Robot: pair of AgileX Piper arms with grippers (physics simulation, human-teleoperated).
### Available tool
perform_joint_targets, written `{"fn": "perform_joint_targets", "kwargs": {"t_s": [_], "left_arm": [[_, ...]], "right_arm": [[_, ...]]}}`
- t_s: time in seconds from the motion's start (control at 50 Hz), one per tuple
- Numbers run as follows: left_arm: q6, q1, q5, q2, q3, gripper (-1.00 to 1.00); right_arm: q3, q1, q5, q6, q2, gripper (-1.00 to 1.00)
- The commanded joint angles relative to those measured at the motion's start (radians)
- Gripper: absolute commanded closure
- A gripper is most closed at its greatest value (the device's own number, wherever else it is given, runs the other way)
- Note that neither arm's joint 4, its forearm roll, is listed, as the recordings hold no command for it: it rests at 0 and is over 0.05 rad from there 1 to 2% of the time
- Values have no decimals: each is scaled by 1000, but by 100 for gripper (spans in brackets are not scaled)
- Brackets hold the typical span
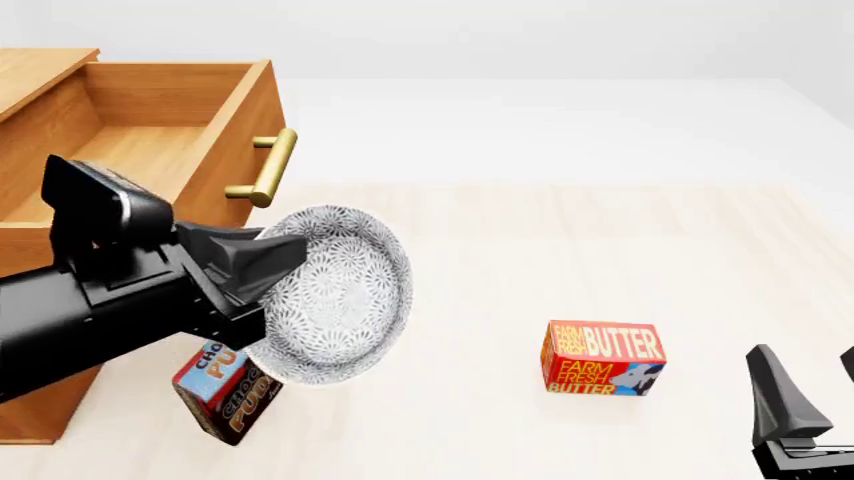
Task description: Put the bowl in the top drawer of the cabinet.
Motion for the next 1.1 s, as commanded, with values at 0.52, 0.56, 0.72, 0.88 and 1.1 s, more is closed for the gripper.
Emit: {"fn": "perform_joint_targets", "kwargs": {"t_s": [0.52, 0.56, 0.72, 0.88, 1.1], "left_arm": [[36, 59, 66, -115, -86, 100], [37, 62, 67, -118, -89, 100], [49, 90, 81, -134, -113, 100], [61, 112, 100, -152, -147, 100], [79, 146, 110, -165, -177, 100]], "right_arm": [[0, 0, 0, 0, 0, -100], [0, 0, 0, 0, 0, -100], [0, 0, 0, 0, 0, -100], [0, 0, 0, 0, 0, -100], [0, 0, 0, 0, 0, -100]]}}
